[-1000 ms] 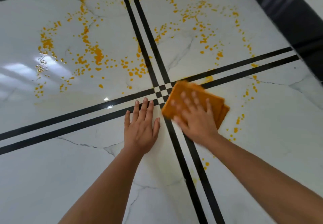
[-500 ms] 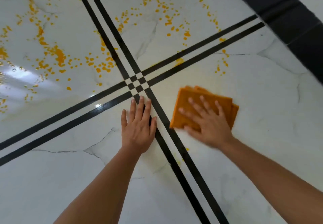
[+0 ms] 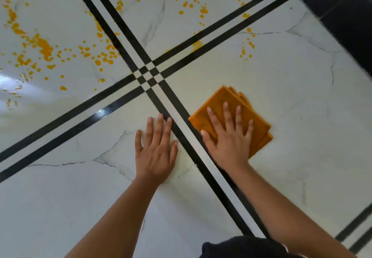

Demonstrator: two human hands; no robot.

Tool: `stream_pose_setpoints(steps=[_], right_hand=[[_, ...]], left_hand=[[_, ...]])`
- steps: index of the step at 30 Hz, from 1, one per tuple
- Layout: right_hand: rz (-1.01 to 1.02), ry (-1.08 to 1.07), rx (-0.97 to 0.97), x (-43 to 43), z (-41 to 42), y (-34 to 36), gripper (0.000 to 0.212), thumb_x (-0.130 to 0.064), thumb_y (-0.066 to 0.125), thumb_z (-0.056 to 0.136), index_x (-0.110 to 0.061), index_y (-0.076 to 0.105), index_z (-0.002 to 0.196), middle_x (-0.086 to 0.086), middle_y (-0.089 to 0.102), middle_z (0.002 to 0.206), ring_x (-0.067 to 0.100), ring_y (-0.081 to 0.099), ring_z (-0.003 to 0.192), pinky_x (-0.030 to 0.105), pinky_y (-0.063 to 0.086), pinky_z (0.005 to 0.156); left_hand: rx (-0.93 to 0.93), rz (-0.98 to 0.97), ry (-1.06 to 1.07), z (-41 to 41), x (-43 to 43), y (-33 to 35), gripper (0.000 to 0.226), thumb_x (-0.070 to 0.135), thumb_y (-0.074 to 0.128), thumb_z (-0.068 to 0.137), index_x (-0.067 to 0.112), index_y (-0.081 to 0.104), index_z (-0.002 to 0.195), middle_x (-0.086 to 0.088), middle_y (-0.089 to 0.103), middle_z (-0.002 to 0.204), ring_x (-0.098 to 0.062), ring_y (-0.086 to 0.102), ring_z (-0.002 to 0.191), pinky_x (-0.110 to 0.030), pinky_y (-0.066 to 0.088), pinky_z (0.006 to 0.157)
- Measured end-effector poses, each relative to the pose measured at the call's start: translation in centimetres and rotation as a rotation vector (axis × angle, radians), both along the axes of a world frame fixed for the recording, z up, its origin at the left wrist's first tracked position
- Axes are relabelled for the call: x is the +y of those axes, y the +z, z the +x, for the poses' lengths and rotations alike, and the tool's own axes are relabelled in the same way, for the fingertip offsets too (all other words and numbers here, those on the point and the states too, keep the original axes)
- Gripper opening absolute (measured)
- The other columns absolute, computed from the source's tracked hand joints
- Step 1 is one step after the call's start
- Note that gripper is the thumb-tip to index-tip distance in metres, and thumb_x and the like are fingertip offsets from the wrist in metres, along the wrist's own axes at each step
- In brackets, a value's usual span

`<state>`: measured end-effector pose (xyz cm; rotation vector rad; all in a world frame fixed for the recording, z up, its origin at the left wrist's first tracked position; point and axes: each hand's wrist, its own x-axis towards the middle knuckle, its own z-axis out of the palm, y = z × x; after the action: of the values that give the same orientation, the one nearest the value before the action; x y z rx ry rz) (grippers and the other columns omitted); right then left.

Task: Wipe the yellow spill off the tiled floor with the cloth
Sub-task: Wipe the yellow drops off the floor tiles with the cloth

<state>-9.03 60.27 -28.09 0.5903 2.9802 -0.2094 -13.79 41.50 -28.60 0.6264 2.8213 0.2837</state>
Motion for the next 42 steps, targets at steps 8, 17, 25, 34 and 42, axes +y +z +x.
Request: stream_pose_setpoints(steps=[8,17,25,34,42], right_hand=[[0.036,0.164,-0.007,2.1,0.8,-0.5,0.063,-0.069,0.027,0.083,-0.049,0.020,0.142,-0.001,0.025,0.154,0.030,0.019,0.142,0.062,0.019,0.106],[0.038,0.325,-0.082,4.5,-2.0,-0.1,0.060,-0.071,0.010,0.085,-0.051,0.003,0.142,-0.002,0.014,0.157,0.029,0.009,0.144,0.061,0.011,0.109],[0.010,0.272,-0.037,4.7,-4.2,-0.2,0.058,-0.065,0.016,0.088,-0.048,0.008,0.143,-0.002,0.014,0.157,0.030,0.010,0.144,0.060,0.010,0.110],[-0.022,0.021,-0.021,8.7,-10.1,-0.1,0.058,-0.064,0.012,0.091,-0.046,-0.001,0.145,-0.001,0.000,0.159,0.030,-0.004,0.145,0.057,-0.002,0.111],[-0.113,-0.113,-0.131,11.2,-13.7,0.9,0.063,-0.066,0.010,0.089,-0.043,-0.009,0.145,0.001,-0.012,0.158,0.032,-0.016,0.143,0.059,-0.008,0.111]], left_hand=[[0.004,0.003,-0.028,-0.3,0.6,0.4,0.058,0.042,0.018,0.096,0.023,0.005,0.149,0.002,-0.002,0.154,-0.018,-0.005,0.142,-0.041,-0.008,0.112],[-0.063,-0.040,-0.031,-2.7,2.5,0.9,0.062,0.050,-0.004,0.088,0.027,-0.014,0.145,0.004,-0.014,0.156,-0.013,-0.025,0.137,-0.040,-0.015,0.110],[-0.009,0.013,-0.012,-6.0,5.4,1.2,0.066,0.051,0.001,0.089,0.024,-0.006,0.148,0.000,-0.009,0.157,-0.014,-0.022,0.138,-0.041,-0.008,0.113],[-0.024,-0.025,-0.049,-10.1,9.5,1.9,0.061,0.047,0.014,0.097,0.022,-0.010,0.148,-0.001,-0.012,0.157,-0.020,-0.015,0.143,-0.043,-0.005,0.115],[-0.104,-0.064,0.015,-10.6,10.2,2.9,0.062,0.048,0.015,0.097,0.021,-0.005,0.149,-0.002,-0.007,0.158,-0.020,-0.010,0.144,-0.042,-0.004,0.114]])
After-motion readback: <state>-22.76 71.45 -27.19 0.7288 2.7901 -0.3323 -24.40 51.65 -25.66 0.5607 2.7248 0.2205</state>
